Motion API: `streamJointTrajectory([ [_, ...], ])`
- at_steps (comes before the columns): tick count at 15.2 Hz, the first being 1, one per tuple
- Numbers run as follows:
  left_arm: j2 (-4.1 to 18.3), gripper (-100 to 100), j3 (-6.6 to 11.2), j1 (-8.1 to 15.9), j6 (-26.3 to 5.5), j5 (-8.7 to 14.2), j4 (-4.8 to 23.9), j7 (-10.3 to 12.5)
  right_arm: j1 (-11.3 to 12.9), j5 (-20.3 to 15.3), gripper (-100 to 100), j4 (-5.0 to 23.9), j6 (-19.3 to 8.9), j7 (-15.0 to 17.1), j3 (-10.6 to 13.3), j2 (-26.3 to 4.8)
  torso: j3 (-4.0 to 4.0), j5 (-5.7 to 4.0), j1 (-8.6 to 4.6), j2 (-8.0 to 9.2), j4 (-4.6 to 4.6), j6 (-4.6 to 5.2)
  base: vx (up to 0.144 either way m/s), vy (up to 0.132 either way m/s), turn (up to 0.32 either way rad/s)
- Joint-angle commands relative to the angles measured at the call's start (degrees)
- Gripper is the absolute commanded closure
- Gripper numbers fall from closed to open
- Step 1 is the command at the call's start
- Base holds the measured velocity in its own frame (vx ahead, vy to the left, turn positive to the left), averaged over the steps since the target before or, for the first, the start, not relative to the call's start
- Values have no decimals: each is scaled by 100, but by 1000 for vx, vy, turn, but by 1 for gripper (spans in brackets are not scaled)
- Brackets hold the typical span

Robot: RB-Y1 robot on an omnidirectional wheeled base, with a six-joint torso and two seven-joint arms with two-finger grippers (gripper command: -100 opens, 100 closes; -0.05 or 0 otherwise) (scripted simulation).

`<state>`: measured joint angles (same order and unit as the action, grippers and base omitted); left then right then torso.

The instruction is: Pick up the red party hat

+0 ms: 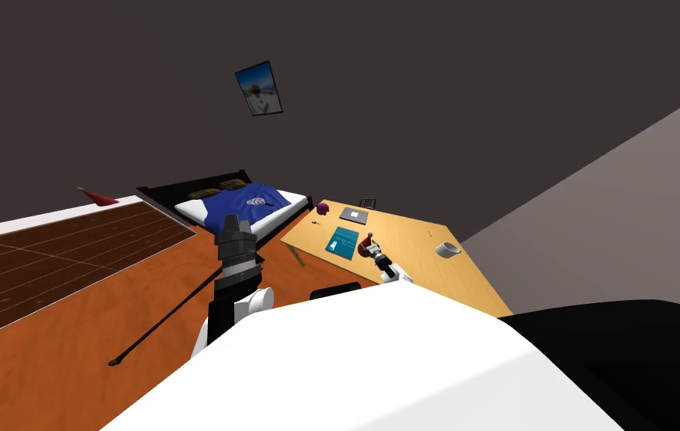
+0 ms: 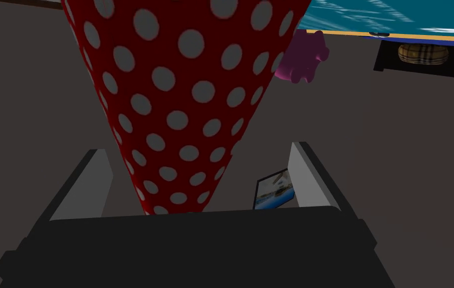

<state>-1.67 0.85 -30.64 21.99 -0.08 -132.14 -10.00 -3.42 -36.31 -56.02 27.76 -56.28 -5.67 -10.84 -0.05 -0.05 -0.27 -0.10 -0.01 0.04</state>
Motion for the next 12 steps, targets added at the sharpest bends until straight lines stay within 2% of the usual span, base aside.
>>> streamJointTrajectory([
  [1, 0, 0, 0, 0, 0, 0, 0, 0, 66, -286, -100, -129, -130, 72, 66, 177, 0, 0, 0, 0, 0, 0, 38, -74, -278],
  [2, 0, 0, 0, 0, 0, 0, 0, 0, 66, -380, -100, -129, -130, 72, 66, 177, 0, -1, -2, 1, -1, 0, 27, -53, -116],
  [3, 0, 0, -1, 1, 0, 0, 0, 0, 173, -533, -100, -269, -267, 146, 147, 415, 2, 0, 2, 4, 0, -2, 35, -77, -288],
  [5, 0, 0, 0, 0, 0, 0, 0, 0, 173, -746, -100, -269, -267, 146, 147, 415, 1, -1, -4, 2, 0, 0, 39, -67, -210],
  [6, 0, 0, -1, 1, 0, 0, 0, 0, 281, -903, -100, -410, -404, 219, 229, 654, 1, 0, 0, 3, 0, -3, 46, -76, -289],
  [8, 0, 0, 0, 0, 0, 0, 0, 0, 281, -1113, -100, -410, -404, 219, 229, 654, 0, -1, -5, 1, 0, -1, 41, -67, -183],
  [9, 0, 0, -1, 1, 0, 0, 0, 0, 238, -999, -100, -450, -426, 226, 244, 633, 1, -1, -1, 3, 0, -4, 21, -26, 4],
  [10, 0, 0, -1, 2, 0, 0, 0, 0, 248, -1023, 100, -443, -428, 225, 241, 640, 4, 1, 7, 8, 1, -3, 9, -11, 2],
  [12, -1, 0, -1, 2, 0, 0, 0, 0, 248, -1021, 100, -444, -425, 228, 244, 643, 8, 5, 16, 16, 2, -2, 0, 0, 0],
])
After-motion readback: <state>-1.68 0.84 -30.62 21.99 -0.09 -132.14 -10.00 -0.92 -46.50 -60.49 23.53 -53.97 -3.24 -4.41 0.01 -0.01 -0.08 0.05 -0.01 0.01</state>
